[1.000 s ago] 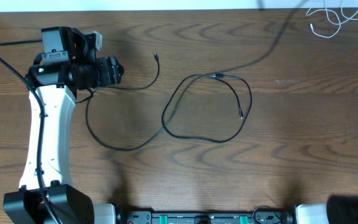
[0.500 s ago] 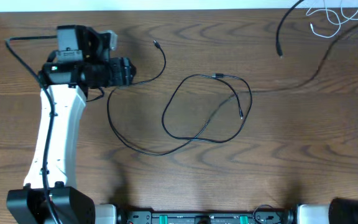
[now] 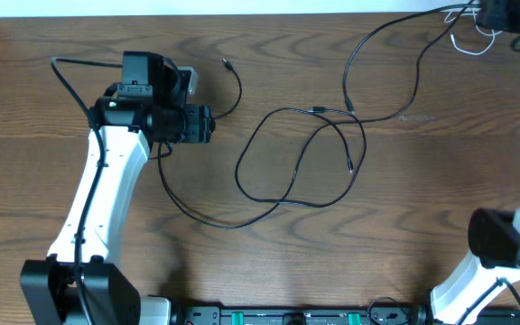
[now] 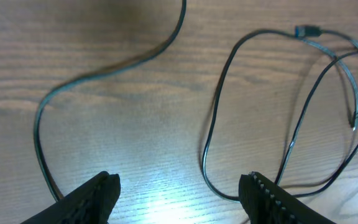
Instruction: Untangle cables
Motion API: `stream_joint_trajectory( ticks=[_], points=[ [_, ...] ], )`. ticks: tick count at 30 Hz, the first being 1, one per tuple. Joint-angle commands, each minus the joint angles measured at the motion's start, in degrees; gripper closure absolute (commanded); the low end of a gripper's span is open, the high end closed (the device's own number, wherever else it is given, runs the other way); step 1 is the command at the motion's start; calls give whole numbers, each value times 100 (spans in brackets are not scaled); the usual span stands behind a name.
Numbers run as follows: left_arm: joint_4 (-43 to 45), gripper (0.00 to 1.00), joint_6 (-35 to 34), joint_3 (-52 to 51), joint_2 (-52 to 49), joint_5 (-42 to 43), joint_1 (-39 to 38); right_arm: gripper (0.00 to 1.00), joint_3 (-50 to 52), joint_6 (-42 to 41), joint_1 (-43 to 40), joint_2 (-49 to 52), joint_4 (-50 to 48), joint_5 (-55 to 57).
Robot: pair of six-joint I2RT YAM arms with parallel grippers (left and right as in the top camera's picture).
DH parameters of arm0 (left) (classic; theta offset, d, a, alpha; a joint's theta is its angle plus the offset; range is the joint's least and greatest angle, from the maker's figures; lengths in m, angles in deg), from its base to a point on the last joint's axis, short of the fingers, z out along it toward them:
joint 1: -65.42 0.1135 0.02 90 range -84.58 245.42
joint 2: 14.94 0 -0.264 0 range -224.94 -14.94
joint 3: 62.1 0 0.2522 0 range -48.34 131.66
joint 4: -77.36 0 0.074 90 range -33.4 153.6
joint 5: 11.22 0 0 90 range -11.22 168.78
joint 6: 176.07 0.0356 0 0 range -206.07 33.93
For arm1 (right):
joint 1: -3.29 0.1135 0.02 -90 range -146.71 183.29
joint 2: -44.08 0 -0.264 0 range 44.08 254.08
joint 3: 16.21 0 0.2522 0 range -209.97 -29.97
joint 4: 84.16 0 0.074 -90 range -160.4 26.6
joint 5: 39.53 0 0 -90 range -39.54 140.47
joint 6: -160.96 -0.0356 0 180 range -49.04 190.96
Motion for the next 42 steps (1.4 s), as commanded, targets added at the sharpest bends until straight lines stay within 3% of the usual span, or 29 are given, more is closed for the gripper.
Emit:
stream_joint_trajectory(
  ticks=[1,11,28,34,38,39,42],
  points=[
    [28,34,-46,-184,-289,24,7,99,-15,-57,-13,343,109,-249],
    [258,34,-2,-251,-1458,223,-581,99,-9,-39,-11,1043,343,-251],
    [667,35,-2,-251,-2404,520,-896,99,13,7,-13,1084,479,-251],
    [688,51,-52,-251,-2605,201,-1088,99,13,7,-13,1084,492,-249],
    [702,76,-85,-256,-2629,153,-1152,99,17,7,-11,1084,509,-249],
    [719,92,-131,-256,-2629,61,-1154,99,17,7,-13,1084,514,-249],
    [634,93,-286,-155,-2538,-238,-1137,99,17,7,-13,1086,529,-249]
  ],
)
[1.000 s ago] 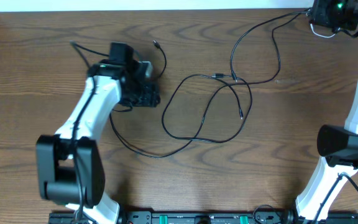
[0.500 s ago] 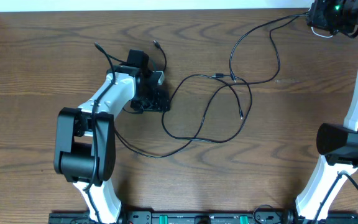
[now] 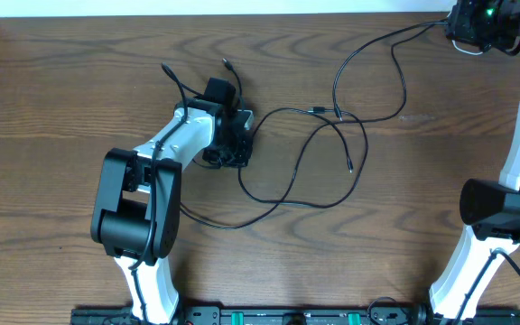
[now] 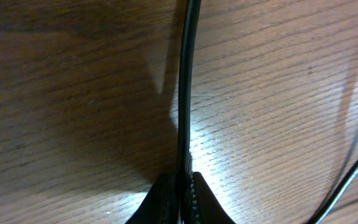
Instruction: Untangle cables
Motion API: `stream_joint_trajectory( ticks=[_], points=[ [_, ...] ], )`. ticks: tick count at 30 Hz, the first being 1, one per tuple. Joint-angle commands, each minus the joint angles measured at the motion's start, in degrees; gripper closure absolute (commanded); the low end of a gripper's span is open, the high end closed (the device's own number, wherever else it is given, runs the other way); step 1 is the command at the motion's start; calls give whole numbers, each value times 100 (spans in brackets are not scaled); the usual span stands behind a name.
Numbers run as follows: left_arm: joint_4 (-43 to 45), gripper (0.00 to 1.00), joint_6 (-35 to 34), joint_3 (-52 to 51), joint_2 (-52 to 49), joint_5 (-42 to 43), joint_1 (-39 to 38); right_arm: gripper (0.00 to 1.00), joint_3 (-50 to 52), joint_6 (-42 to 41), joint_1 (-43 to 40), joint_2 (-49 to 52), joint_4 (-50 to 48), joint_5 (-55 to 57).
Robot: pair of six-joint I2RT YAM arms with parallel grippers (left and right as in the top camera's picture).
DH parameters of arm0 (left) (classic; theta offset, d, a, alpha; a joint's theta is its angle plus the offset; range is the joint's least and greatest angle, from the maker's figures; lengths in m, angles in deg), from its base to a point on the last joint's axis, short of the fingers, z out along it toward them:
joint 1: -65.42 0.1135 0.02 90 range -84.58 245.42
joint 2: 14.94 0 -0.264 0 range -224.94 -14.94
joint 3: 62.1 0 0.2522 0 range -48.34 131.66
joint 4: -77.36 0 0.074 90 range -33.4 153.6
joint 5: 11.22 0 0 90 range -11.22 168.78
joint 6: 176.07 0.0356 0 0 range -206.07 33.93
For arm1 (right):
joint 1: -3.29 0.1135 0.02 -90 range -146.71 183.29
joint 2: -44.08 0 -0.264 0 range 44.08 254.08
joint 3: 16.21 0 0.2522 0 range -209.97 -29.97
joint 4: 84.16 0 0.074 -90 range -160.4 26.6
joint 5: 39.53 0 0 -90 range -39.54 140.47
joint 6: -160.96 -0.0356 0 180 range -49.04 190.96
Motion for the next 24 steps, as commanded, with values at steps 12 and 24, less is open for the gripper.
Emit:
stream_joint_trajectory(
  ticks=[12,24],
  points=[
    [105,93,-599,1622,3228,-852,31,98,535,0,358,39,-522,-81],
    [1064,93,-1051,2004,4802,-669,31,1,1906,-4,686,44,-1910,-70]
  ],
)
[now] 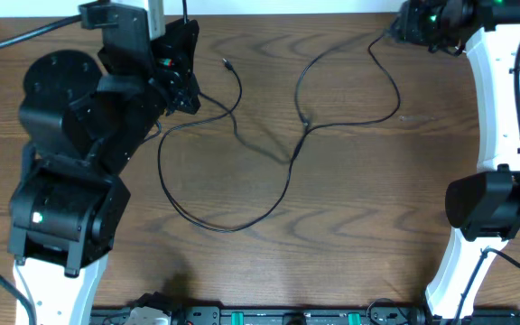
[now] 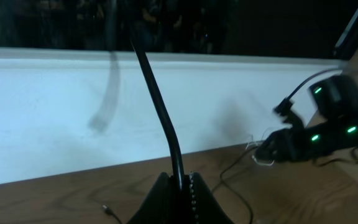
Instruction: Untangle cables
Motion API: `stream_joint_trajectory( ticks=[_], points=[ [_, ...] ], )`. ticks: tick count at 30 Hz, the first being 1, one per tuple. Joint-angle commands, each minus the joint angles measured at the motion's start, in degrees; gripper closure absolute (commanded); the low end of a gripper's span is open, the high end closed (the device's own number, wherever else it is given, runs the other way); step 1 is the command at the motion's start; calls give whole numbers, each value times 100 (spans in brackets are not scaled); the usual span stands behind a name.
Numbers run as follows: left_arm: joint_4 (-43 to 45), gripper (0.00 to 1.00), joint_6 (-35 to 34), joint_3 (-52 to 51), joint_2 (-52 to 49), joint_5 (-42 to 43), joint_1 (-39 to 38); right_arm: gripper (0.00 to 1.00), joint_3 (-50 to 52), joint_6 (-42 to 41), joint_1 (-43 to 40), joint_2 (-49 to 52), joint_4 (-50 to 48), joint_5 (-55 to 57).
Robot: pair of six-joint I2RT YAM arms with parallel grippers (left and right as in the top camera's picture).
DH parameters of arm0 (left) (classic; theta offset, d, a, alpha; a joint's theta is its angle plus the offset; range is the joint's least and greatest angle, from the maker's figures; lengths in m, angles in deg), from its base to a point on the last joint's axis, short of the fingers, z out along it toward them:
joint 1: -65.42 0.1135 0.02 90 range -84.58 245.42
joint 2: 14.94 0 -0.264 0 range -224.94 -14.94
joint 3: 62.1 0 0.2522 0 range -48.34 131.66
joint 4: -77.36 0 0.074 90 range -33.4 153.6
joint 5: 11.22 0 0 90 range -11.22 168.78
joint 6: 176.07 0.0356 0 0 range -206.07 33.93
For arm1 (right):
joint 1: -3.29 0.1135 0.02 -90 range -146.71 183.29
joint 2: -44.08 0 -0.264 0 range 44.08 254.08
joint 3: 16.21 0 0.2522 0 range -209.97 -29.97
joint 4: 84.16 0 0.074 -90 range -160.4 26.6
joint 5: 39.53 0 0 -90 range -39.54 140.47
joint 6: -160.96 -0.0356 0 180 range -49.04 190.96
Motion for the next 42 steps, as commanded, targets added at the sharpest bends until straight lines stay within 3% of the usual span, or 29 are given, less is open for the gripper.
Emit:
stream_joint_trajectory(
  ticks=[1,4,10,20,28,34,42],
  points=[
    [125,93,-291,7,39,190,24,1,234,0,-2,44,-98,-11],
    [146,93,-396,7,24,286,24,1,236,68,7,44,24,-138],
    [413,93,-396,7,13,278,26,1,262,1755,295,35,688,-1993],
    [636,93,-413,9,15,-236,46,1,1058,3010,1335,35,809,-2116],
    [702,93,-728,153,22,17,522,1,1641,4033,2070,35,568,-2490],
    [654,93,-870,184,20,245,750,1,2105,4321,2538,35,94,-2566],
    [459,93,-890,184,-42,245,841,1,2450,5534,2662,35,595,-2848]
  ],
)
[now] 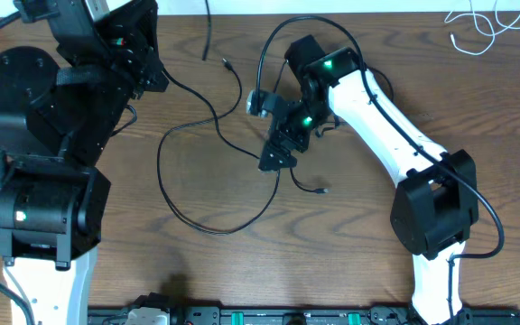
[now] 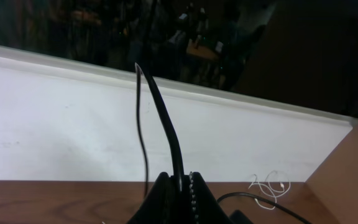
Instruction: Untangle cables
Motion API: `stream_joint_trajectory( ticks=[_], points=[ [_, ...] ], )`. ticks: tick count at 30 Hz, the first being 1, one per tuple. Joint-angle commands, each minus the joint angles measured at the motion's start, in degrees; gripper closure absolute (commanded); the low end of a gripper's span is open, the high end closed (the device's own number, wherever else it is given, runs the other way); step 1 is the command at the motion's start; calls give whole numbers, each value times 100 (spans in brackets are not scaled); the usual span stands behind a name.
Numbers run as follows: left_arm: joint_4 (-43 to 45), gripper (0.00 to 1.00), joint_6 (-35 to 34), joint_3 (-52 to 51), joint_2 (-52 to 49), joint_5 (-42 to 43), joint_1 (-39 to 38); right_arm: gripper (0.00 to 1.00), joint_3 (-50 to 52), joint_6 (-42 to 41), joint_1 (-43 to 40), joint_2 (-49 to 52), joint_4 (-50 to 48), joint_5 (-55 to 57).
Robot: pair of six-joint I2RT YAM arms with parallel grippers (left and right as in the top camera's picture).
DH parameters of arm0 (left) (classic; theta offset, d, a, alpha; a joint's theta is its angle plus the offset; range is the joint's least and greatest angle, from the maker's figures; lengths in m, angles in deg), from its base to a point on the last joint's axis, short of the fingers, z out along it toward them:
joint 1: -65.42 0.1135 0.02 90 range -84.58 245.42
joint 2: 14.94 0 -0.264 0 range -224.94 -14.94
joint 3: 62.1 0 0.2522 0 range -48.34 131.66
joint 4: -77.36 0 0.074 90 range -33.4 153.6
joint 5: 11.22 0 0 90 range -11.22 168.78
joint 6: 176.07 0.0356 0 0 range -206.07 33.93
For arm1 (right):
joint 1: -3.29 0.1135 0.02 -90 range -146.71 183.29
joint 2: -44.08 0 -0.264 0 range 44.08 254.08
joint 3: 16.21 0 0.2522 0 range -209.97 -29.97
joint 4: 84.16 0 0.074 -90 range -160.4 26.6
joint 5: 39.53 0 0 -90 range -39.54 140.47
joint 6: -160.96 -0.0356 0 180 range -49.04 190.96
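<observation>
Thin black cables (image 1: 177, 205) lie in loops on the wooden table (image 1: 477, 135). My left gripper (image 2: 180, 179) is raised high off the table and shut on a black cable (image 2: 166, 124) that rises from its jaws; a thinner strand (image 2: 143, 130) hangs beside it. In the overhead view the left arm (image 1: 70, 90) fills the upper left. My right gripper (image 1: 267, 162) is low over the table's middle, its fingers together in a narrow tip with cable strands running out of it. A cable loop (image 1: 283, 27) arches over the right arm.
A white cable (image 1: 478, 25) lies coiled at the far right corner, also seen as a white cable (image 2: 269, 185) in the left wrist view. A loose plug end (image 1: 227, 63) and another cable end (image 1: 320, 190) rest on the wood. A white wall (image 2: 73, 137) borders the far edge.
My right gripper has moved from the far edge near the top right down to the table's middle, bringing the cable with it. The left gripper still holds its cable aloft, slightly shifted left.
First my left gripper was open above the tangle and the right at the far right corner. Then the left was shut on a cable at table level. Later it held that cable high, with the right moved left. Now the right sits mid-table.
</observation>
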Motion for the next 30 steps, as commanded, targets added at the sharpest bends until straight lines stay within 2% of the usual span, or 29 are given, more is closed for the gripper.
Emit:
stream_joint_trajectory(
  ticks=[1,13,17,22,24,27,30],
  points=[
    [-50,93,-33,184,-44,76,37,1,50,605,-122,9,92,-190],
    [-258,93,-184,184,-313,114,35,2,422,1497,-173,13,181,-892],
    [-238,92,-245,184,-345,114,35,7,813,1488,20,13,-317,-1062],
    [-225,93,-289,184,-313,114,37,11,1255,610,243,13,-1565,-1167],
    [-225,93,-286,184,-308,114,37,18,1414,299,319,13,-1978,-1099],
    [-229,93,-286,184,-308,114,37,30,1445,214,334,13,-1996,-1003],
    [-227,93,-286,184,-308,111,37,60,1432,-525,306,7,-2039,-726]
  ],
)
